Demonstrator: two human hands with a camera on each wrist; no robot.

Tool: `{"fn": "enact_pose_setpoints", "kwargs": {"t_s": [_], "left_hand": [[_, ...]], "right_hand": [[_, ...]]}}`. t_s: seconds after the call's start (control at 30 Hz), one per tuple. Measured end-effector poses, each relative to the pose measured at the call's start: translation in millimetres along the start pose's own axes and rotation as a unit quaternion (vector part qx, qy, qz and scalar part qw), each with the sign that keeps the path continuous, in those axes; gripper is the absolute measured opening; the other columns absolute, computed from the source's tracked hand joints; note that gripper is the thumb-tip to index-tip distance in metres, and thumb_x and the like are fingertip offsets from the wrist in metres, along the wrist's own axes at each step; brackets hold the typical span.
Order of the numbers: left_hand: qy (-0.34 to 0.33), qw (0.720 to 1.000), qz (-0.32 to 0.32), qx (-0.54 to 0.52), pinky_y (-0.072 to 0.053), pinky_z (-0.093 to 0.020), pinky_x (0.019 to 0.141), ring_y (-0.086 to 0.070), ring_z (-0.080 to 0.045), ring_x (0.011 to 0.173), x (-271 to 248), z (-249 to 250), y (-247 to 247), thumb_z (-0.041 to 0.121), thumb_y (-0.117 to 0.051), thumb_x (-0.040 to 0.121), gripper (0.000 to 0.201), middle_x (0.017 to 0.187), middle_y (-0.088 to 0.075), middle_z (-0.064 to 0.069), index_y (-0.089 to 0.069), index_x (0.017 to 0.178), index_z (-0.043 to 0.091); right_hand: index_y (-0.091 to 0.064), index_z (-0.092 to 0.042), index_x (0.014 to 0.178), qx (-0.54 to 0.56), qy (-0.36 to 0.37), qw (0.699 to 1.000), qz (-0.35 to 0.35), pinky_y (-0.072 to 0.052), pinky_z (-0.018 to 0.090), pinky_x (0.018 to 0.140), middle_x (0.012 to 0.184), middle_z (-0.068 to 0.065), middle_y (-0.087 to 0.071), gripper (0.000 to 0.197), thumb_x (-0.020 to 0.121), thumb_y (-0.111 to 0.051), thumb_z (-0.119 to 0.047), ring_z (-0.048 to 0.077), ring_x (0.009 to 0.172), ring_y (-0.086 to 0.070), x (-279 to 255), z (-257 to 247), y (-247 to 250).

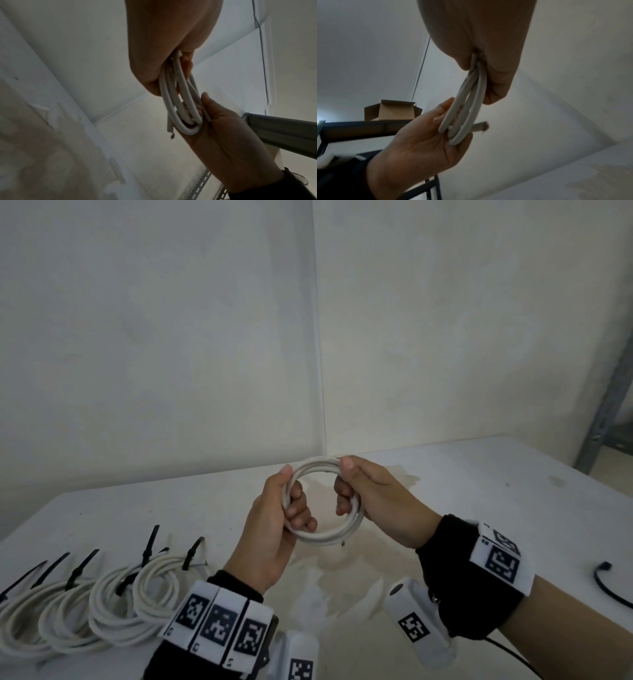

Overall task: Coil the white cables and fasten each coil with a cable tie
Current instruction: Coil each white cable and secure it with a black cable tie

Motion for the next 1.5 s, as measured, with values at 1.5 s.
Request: {"fn": "enact_pose_setpoints", "kwargs": {"t_s": [1.5], "left_hand": [[0.042, 0.974, -0.059, 0.217, -0.027, -0.020, 0.042, -0.020, -0.008, 0.040, -5, -59, -71, 0.031, -0.046, 0.095, 0.039, 0.046, -0.023, 0.008, -0.032, 0.060, 0.017]], "right_hand": [[-0.049, -0.017, 0.075, -0.054, -0.036, 0.997, 0.052, -0.036, 0.016, 0.052, 0.065, -0.003, -0.041, 0.035, 0.100, -0.029, -0.031, 0.007, 0.050, -0.038, -52, 41, 68]]}}
Point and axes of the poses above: each hand's wrist, its own x-axis towards the middle knuckle, its own y-axis out of the back of the hand, z = x × y, the point moved 4 cm from there along x, towards the middle knuckle
